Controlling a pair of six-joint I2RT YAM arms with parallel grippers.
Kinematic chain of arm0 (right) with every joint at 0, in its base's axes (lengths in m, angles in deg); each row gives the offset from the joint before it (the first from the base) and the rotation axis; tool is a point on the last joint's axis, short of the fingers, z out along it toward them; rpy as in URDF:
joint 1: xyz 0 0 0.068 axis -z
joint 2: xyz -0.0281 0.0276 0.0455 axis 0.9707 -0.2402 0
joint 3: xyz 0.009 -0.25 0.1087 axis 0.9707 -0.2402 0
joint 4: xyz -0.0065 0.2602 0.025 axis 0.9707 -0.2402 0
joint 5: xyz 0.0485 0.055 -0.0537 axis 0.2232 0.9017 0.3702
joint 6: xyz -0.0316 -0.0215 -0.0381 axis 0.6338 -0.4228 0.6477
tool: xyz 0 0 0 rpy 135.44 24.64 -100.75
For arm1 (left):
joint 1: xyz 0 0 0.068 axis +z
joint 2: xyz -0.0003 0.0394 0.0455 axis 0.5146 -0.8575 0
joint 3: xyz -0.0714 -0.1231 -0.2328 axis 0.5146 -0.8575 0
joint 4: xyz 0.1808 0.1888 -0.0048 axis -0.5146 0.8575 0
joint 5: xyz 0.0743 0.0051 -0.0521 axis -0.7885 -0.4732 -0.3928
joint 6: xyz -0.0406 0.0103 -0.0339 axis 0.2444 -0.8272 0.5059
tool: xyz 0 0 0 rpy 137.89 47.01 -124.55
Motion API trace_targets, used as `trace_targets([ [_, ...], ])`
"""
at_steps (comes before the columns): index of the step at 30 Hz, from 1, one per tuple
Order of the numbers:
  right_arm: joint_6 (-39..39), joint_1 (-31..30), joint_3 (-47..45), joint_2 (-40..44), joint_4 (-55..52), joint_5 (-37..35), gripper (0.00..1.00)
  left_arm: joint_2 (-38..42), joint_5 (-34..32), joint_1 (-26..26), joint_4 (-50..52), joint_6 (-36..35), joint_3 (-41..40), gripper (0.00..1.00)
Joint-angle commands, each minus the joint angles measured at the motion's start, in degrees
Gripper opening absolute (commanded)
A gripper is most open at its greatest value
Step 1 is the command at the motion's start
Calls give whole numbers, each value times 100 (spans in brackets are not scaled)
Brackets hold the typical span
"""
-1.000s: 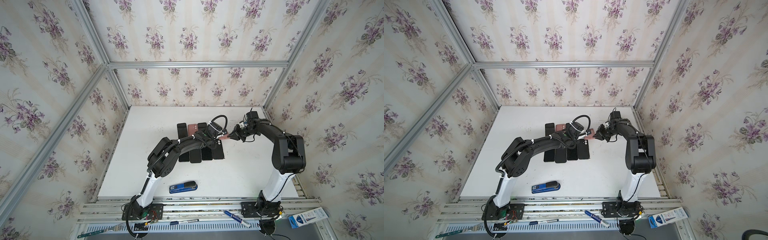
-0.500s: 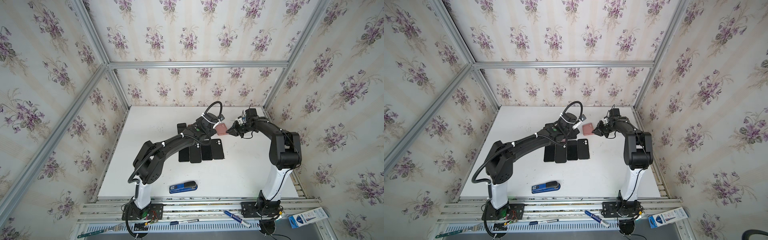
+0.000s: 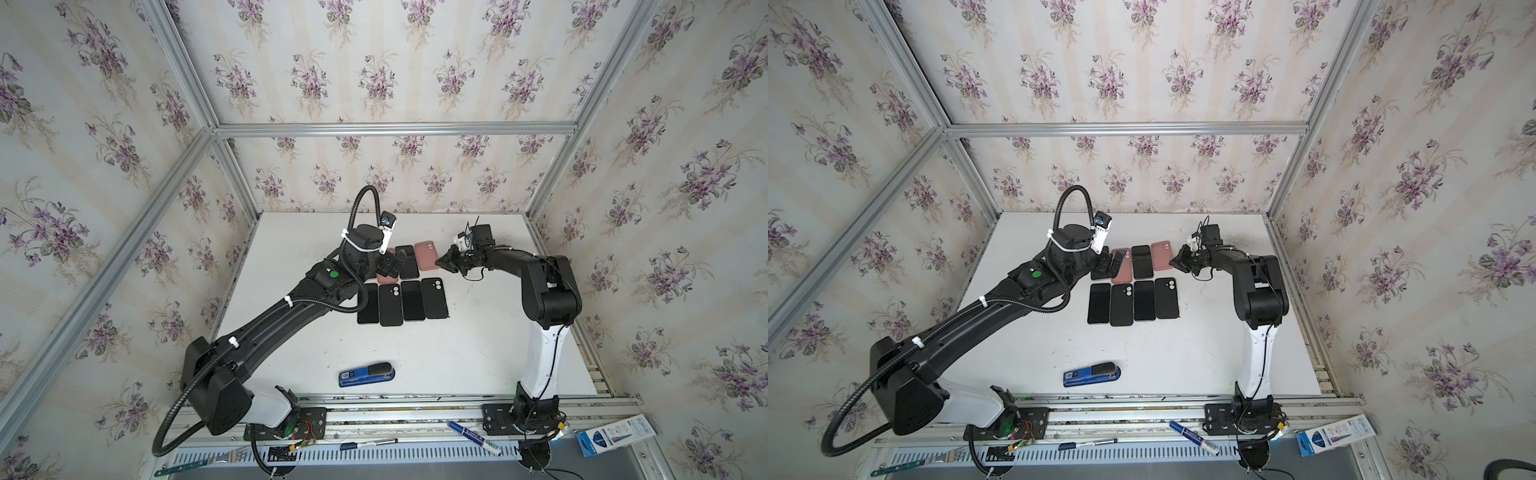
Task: Take the phone out of the phone case
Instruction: Place the phone case at the top-center of the table.
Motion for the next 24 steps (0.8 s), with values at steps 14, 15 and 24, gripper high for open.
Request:
trace_targets([
  [14,331,-26,-93,-207,166,-288,21,814,-123,121,559,365,-108,100],
  [15,407,-25,-82,-189,88,-284,25,816,-134,130,571,351,-98,100],
  [24,1009,-26,166,-89,-853,-481,58,795,-161,209,603,353,-35,100],
])
